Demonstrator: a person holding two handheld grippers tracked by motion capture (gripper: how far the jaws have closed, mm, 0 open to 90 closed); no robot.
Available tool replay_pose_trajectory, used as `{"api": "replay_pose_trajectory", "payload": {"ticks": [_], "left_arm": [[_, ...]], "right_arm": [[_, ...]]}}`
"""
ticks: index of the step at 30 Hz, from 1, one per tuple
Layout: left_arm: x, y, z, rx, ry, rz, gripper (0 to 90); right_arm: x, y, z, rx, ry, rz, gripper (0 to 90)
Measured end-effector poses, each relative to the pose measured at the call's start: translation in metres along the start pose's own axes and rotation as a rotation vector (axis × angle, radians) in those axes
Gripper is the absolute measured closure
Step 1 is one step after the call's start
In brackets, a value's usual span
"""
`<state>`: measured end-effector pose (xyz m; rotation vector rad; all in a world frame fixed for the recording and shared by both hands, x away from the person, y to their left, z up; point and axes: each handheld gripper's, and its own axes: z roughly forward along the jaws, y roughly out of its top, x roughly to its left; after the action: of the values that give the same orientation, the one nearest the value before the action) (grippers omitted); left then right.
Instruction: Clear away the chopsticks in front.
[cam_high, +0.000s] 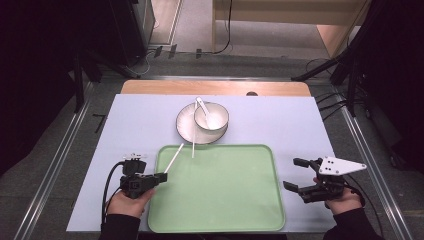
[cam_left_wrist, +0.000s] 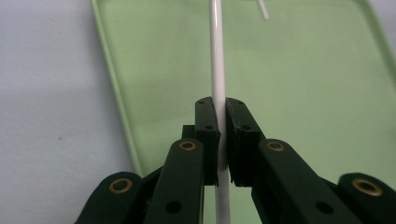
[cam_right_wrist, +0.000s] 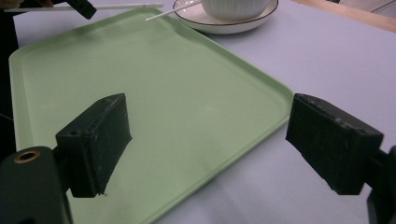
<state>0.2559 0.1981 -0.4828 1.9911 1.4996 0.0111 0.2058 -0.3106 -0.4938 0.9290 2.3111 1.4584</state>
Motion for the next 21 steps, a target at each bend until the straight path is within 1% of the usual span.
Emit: {"api": "replay_pose_trajectory", "payload": {"ticks": [2, 3, 4, 7, 9, 11, 13, 19, 21], "left_arm": [[0.001, 0.000, 0.006, 0.016, 0.011, -0.009, 85.3], [0.001, 0.000, 0.006, 0.016, 0.011, -0.009, 85.2], [0.002, -0.001, 0.009, 0.022, 0.012, -0.017, 85.3], [0.003, -0.001, 0.017, 0.044, 0.012, -0.024, 85.0], [0.003, -0.001, 0.018, 0.050, 0.015, -0.017, 84.8], [0.000, -0.002, 0.022, 0.067, 0.028, 0.000, 84.5], [-0.001, -0.002, 0.024, 0.073, 0.029, 0.004, 84.3], [-0.002, -0.001, 0.026, 0.072, 0.021, 0.020, 82.6], [-0.002, -0.001, 0.025, 0.079, 0.011, 0.019, 81.1]], "right_arm": [[0.000, 0.000, 0.000, 0.000, 0.000, 0.000, 14.2], [0.000, 0.000, 0.000, 0.001, 0.000, 0.000, 14.1], [0.000, 0.000, 0.000, 0.001, 0.001, 0.001, 14.1], [0.000, 0.000, 0.000, 0.000, 0.002, -0.001, 14.1], [0.000, 0.000, 0.000, -0.001, 0.002, -0.001, 14.1], [0.000, 0.000, 0.000, 0.000, 0.002, -0.002, 14.1], [0.000, 0.000, 0.000, 0.002, 0.003, -0.001, 14.1], [0.000, 0.000, 0.001, 0.004, 0.003, -0.002, 14.1], [0.001, 0.000, 0.001, 0.005, 0.004, -0.002, 14.1]]}}
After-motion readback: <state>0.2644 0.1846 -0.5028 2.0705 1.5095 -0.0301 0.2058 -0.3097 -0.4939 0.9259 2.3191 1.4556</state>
